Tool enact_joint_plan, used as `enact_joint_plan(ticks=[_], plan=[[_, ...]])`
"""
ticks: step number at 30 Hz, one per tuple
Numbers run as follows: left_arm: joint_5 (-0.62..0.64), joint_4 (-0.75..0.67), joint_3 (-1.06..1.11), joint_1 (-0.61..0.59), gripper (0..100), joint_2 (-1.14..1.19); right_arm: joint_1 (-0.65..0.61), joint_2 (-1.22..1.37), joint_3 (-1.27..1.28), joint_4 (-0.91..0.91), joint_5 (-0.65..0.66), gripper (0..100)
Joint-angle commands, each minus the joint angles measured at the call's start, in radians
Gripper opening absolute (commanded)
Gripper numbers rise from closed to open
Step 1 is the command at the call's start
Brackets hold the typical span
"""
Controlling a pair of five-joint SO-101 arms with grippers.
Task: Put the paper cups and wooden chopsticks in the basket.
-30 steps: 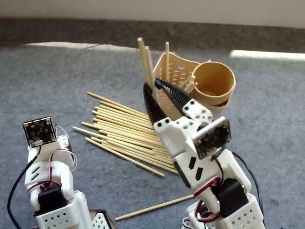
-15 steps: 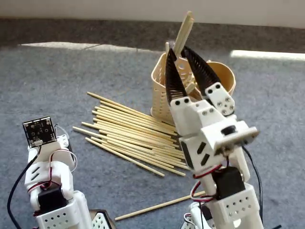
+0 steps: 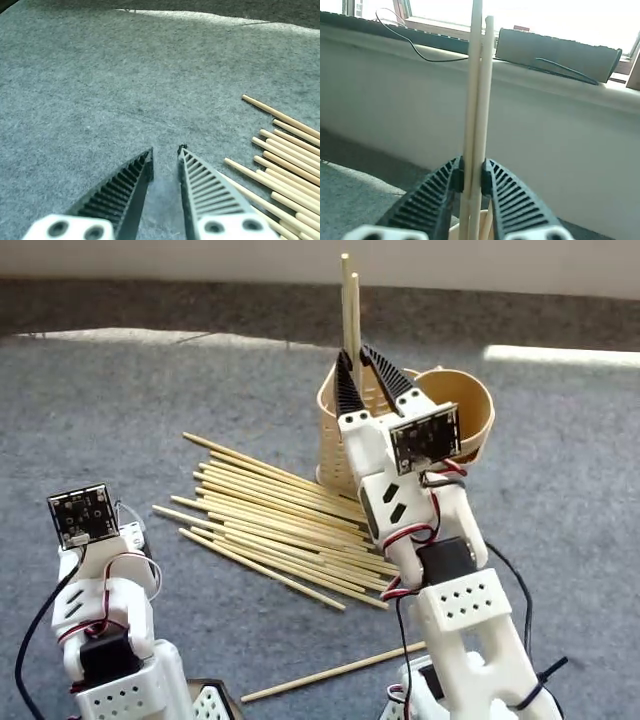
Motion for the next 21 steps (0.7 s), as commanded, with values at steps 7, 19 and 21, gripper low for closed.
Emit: enact_joint_plan(ticks=[7, 19, 21], plan=[[0.003, -0.023, -0.007, 0.015, 10, -0.002, 0.008, -0.013, 0.019, -0.028, -0.014, 10.7], [0.003, -0.023, -0.007, 0.015, 10, -0.002, 0.01, -0.113, -0.13, 0.383, -0.121, 10.5], [0.003, -0.023, -0.007, 0.015, 10, -0.002, 0.008, -0.151, -0.133, 0.446, -0.123, 10.5]])
